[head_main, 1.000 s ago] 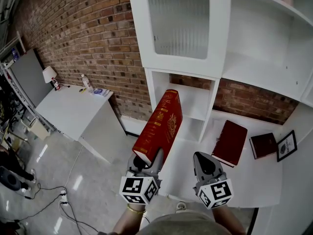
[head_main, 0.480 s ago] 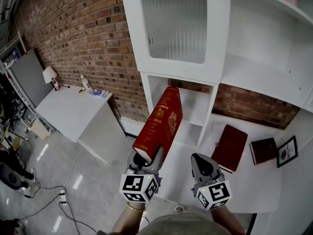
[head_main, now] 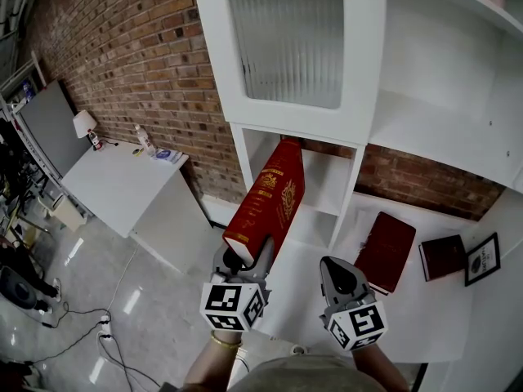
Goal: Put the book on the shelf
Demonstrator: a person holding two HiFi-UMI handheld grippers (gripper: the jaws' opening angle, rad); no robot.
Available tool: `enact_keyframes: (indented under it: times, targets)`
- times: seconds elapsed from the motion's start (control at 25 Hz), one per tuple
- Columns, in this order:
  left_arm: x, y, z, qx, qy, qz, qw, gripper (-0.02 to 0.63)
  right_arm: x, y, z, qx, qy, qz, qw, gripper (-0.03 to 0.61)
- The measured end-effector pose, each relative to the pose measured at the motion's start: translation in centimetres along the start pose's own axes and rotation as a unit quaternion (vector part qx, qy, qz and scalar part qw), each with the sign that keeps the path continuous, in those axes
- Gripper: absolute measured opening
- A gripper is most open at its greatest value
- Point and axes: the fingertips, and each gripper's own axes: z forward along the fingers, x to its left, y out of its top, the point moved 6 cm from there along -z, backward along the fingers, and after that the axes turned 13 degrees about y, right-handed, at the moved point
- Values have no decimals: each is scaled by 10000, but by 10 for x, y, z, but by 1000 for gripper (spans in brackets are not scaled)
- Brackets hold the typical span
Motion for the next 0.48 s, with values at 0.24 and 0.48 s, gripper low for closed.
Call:
enact_keyframes:
  times: [0.24,0.48]
  targets:
    - [-7,0,16,70,7,62,10000,233,-11,-3,2,-31,22,28,10000,6]
    - [-11,-1,32,105,49,96,9999,232,-20,-6,6,-47,47,46,10000,6]
